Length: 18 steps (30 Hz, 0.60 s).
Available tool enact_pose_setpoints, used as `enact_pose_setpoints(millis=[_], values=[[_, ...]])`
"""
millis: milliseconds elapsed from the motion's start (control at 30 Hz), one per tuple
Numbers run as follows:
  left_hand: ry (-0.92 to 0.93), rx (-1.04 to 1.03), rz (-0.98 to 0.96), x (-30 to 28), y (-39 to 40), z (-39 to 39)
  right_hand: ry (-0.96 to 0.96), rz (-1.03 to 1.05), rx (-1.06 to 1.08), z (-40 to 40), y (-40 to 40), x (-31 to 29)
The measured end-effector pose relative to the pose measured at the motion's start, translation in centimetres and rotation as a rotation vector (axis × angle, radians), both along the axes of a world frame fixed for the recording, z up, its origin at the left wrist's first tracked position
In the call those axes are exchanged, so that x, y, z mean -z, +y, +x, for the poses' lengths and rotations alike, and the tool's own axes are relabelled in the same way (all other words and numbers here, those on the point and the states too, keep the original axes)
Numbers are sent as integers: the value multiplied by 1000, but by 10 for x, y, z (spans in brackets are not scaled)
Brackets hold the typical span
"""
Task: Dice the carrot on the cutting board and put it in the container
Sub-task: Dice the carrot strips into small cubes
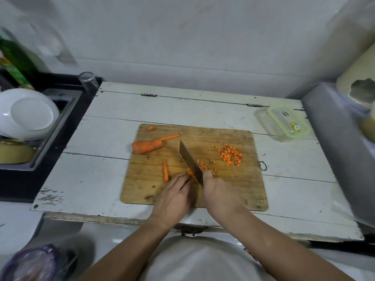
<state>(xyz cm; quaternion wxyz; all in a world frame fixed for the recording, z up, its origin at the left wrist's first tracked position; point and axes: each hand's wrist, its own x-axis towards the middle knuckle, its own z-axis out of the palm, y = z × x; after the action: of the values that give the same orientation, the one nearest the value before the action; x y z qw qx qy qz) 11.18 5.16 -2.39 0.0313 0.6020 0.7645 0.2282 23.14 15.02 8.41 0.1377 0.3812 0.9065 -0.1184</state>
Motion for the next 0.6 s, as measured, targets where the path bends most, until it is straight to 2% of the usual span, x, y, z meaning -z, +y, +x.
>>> enact_pose_setpoints(millis=[233, 367, 600], values=[[-85, -80, -52, -1, -1, 2, 140, -37, 53, 5, 13, 14], [40, -74, -108, -1, 6, 5, 87, 9, 3, 10, 6, 8], [73, -71, -164, -3, 7, 6, 152, -76, 104, 11, 12, 9]])
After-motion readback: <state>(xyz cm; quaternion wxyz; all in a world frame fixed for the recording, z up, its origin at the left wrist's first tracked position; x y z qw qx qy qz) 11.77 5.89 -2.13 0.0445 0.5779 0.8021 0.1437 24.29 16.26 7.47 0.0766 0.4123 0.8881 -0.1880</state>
